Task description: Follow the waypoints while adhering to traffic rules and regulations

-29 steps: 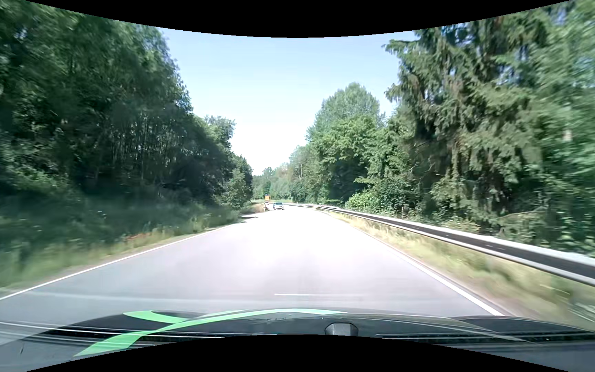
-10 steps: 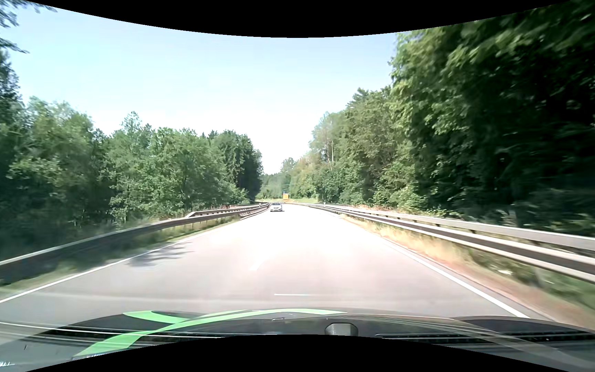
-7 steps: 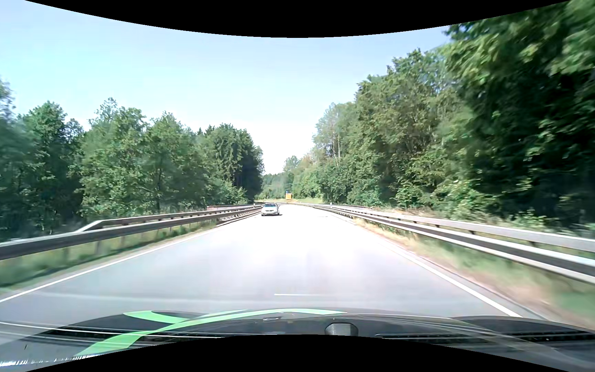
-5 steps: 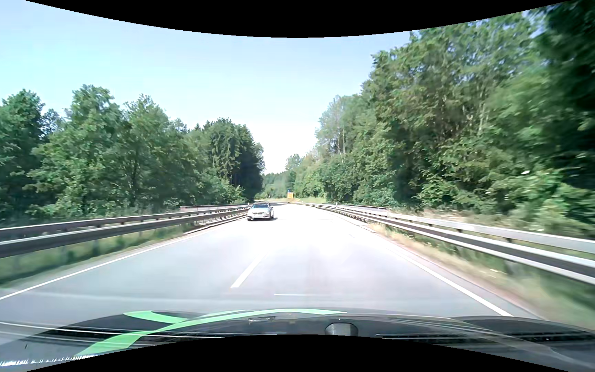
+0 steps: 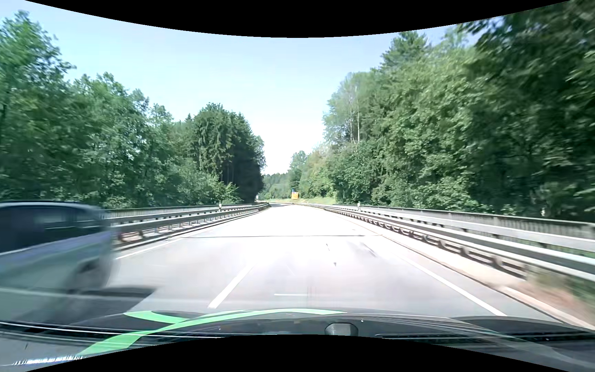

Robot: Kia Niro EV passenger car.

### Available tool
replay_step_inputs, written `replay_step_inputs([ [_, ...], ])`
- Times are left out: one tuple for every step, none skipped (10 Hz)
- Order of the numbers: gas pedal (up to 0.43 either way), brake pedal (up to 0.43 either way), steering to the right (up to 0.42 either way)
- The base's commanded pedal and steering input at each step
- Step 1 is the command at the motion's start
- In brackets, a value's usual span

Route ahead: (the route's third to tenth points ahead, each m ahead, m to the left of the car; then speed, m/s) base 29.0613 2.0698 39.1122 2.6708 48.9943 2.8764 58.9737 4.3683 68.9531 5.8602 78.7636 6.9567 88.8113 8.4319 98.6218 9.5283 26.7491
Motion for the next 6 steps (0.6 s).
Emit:
replay_step_inputs([
  [0.228, 0.0, -0.014],
  [0.169, 0.0, -0.015],
  [0.157, 0.0, -0.016],
  [0.157, 0.0, -0.016],
  [0.169, 0.0, -0.016],
  [0.169, 0.0, -0.016],
])
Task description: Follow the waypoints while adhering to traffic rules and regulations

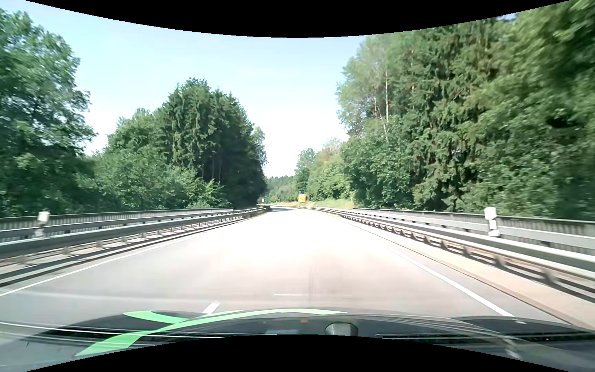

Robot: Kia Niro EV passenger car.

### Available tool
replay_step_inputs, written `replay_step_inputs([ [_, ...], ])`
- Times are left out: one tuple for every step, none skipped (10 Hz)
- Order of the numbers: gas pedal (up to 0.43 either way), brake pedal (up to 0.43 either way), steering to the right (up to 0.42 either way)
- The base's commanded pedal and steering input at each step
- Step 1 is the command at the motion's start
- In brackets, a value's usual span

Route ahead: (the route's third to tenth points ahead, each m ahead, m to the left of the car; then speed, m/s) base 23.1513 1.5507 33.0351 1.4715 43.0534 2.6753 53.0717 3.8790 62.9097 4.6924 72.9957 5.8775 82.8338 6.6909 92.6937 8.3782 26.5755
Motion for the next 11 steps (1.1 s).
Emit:
replay_step_inputs([
  [0.169, 0.0, -0.015],
  [0.157, 0.0, -0.015],
  [0.118, 0.0, -0.015],
  [0.098, 0.0, -0.013],
  [0.098, 0.0, -0.011],
  [0.098, 0.0, -0.01],
  [0.098, 0.0, -0.01],
  [0.11, 0.0, -0.01],
  [0.13, 0.0, -0.01],
  [0.15, 0.0, -0.01],
  [0.177, 0.0, -0.01],
])
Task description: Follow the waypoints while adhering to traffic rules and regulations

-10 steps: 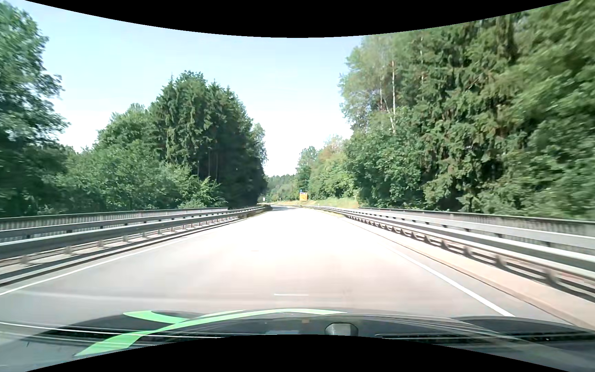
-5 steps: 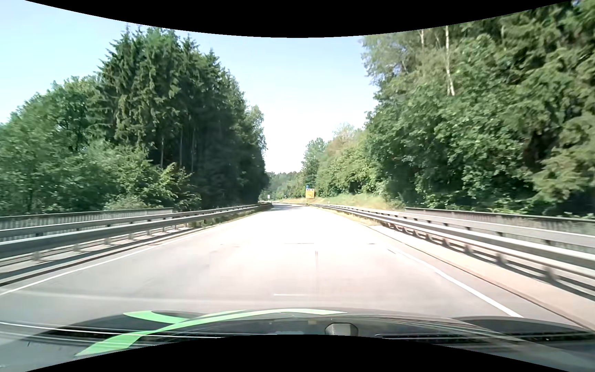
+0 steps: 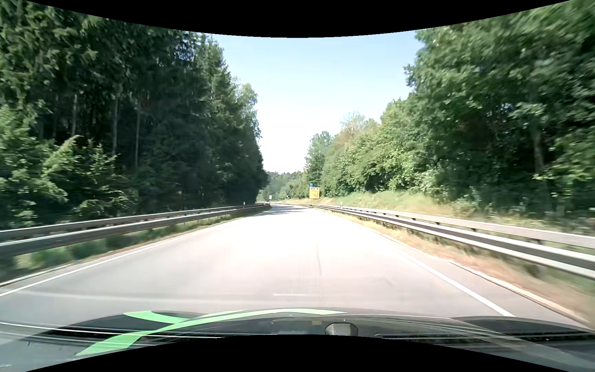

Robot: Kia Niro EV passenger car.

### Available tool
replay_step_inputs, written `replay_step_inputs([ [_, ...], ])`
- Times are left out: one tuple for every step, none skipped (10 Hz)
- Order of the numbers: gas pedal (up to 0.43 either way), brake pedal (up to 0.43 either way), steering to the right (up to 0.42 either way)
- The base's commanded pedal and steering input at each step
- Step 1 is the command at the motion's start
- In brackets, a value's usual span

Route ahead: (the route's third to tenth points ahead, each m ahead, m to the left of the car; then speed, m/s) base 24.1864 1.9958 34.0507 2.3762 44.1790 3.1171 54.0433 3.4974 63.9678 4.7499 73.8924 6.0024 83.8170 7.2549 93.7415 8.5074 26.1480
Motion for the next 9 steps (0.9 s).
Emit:
replay_step_inputs([
  [0.177, 0.0, -0.01],
  [0.177, 0.0, -0.01],
  [0.177, 0.0, -0.011],
  [0.189, 0.0, -0.011],
  [0.189, 0.0, -0.012],
  [0.169, 0.0, -0.014],
  [0.138, 0.0, -0.015],
  [0.138, 0.0, -0.015],
  [0.118, 0.0, -0.015],
])
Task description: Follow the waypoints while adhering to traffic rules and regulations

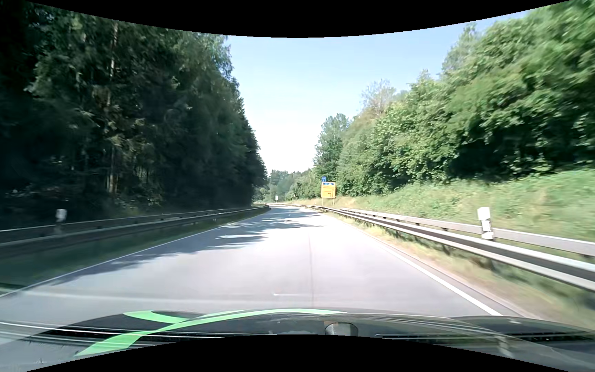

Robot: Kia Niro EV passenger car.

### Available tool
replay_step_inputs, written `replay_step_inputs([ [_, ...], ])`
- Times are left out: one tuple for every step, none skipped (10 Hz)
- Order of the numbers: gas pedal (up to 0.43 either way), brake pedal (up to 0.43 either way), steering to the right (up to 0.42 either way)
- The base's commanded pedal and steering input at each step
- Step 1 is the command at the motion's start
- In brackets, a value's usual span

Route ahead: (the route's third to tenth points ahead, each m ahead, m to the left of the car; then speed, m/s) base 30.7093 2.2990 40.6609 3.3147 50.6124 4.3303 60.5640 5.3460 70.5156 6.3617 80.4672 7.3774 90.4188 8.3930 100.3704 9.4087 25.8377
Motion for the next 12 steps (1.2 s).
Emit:
replay_step_inputs([
  [0.098, 0.0, -0.015],
  [0.098, 0.0, -0.015],
  [0.067, 0.0, -0.014],
  [0.067, 0.0, -0.014],
  [0.079, 0.0, -0.014],
  [0.11, 0.0, -0.014],
  [0.118, 0.0, -0.014],
  [0.138, 0.0, -0.014],
  [0.15, 0.0, -0.014],
  [0.157, 0.0, -0.014],
  [0.169, 0.0, -0.014],
  [0.177, 0.0, -0.014],
])
